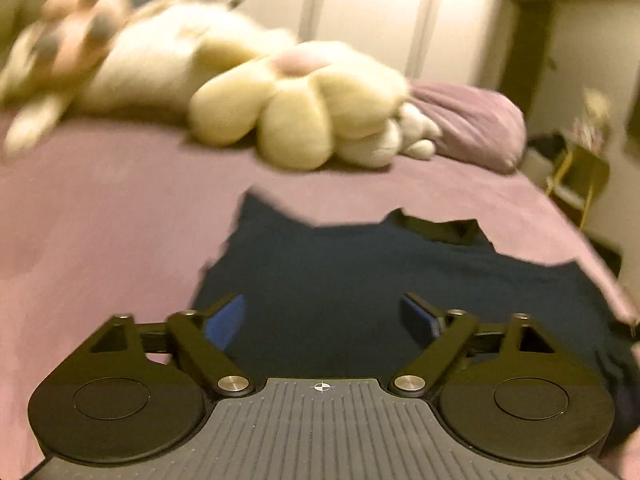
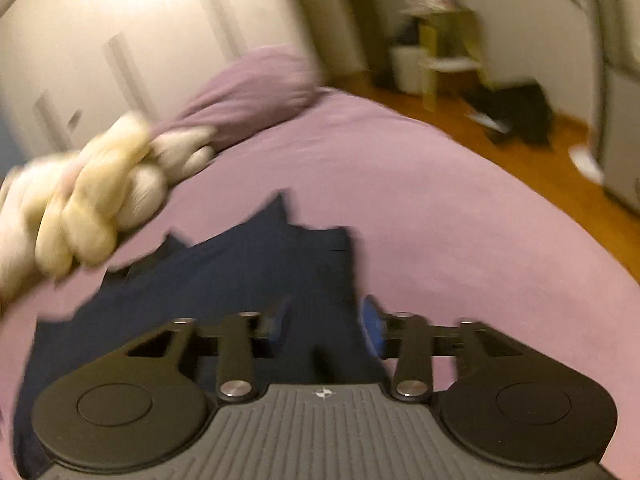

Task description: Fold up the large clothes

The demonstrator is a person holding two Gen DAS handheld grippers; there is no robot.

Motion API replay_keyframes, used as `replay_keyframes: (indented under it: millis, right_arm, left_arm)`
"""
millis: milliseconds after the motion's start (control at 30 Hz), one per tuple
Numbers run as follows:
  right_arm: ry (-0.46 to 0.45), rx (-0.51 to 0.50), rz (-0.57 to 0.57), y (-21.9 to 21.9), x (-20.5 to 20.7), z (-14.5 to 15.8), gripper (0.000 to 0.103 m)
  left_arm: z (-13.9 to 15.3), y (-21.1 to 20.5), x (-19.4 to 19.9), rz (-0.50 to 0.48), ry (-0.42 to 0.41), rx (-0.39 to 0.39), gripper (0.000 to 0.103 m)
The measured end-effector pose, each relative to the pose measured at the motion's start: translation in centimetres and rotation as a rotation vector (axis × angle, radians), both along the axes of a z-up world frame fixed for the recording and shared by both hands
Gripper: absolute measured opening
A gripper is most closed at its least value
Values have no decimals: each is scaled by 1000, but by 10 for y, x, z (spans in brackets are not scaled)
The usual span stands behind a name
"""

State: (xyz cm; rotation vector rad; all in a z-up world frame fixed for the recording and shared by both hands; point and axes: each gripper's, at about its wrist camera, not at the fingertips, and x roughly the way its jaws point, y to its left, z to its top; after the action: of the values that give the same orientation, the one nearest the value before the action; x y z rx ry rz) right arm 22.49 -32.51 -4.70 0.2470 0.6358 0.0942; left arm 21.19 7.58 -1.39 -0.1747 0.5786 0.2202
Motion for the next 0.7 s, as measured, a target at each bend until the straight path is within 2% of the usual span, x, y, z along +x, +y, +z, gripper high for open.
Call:
replay_keyframes:
  millis: [33, 100, 167, 267, 333, 367, 433, 500, 633, 700]
  right_arm:
    - [-34, -29, 75, 25, 9, -1, 22]
    - [-80, -69, 171, 66, 26, -6, 22]
    - [-63, -107, 214, 103, 50, -16, 22]
    - [-11, -107, 247, 141, 82, -30, 20]
    - [-6, -163, 279, 161, 90, -45, 20]
    - [-12, -206, 290, 170, 90, -56, 20]
    - [-54, -255, 300, 180, 88, -75, 19]
    - [-65, -252, 303, 179, 91, -80, 19]
    - [-42, -185, 318, 166, 100, -73, 19]
    - [-71, -225, 284, 150, 103, -65, 19]
  left_arm:
    - [-5, -10, 17, 0, 8, 39, 91]
    - [-19, -23, 47, -10, 28, 63, 91]
    - [-38, -27, 64, -9, 20, 65, 92]
    - [-70, -23, 80, 23, 50, 124, 96]
    - [-87, -21, 85, 43, 28, 172, 99]
    - [-94, -18, 87, 50, 20, 159, 100]
    - [-95, -18, 92, 63, 25, 168, 101]
    - [-89, -17, 96, 57, 41, 184, 101]
    - [-80, 11, 95, 99, 47, 161, 101]
    - [-78, 31, 92, 135, 50, 133, 100]
